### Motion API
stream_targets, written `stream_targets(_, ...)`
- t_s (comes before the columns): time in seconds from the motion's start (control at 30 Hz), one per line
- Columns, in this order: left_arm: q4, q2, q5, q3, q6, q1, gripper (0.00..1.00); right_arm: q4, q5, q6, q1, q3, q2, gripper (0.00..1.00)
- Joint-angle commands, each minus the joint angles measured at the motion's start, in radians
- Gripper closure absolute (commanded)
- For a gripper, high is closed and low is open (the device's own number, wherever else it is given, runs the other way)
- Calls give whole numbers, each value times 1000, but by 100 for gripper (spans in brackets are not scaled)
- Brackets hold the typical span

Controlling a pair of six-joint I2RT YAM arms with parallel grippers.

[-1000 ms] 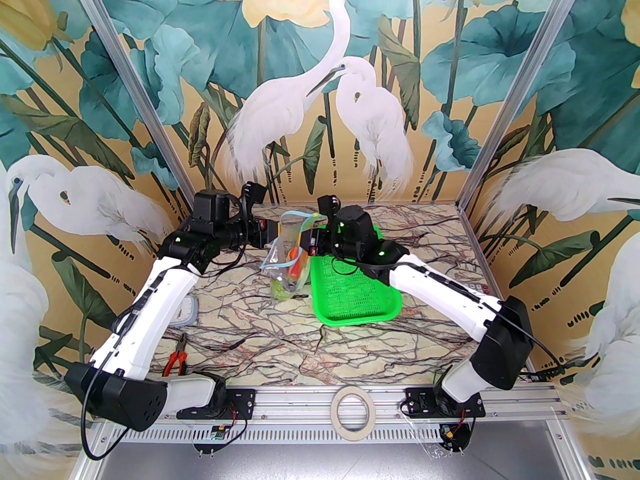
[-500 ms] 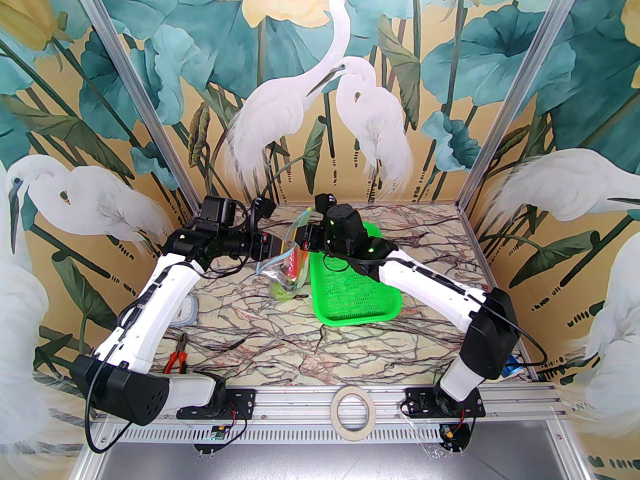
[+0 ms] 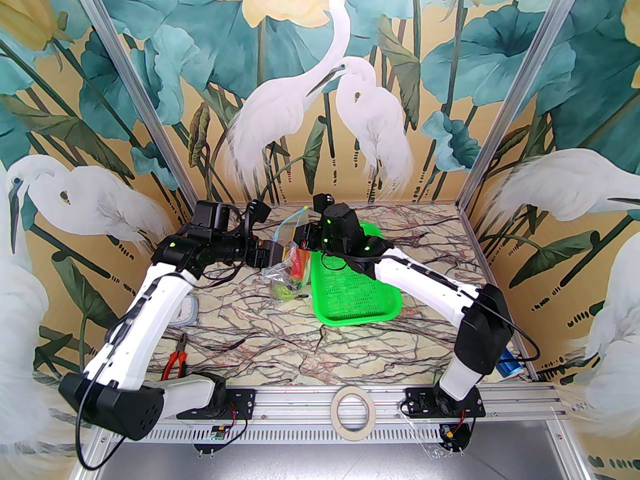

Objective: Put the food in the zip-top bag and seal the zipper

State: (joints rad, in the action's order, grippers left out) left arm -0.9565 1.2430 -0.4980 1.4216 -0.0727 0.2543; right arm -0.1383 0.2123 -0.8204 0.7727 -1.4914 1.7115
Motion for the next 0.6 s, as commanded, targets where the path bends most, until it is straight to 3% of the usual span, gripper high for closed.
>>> stream_targets(0.0,-62,-52,94,-14,-10,-4,34,19,-8,-16,2,-43,18,100)
stream_targets(0.3,-113,-83,196,-81,-21,15,33,37,14,-35,2,-63,40,100)
stream_targets(0.57,-123,-73,352,-101,-22,124,38,30,22,-42,2,-84,54,100)
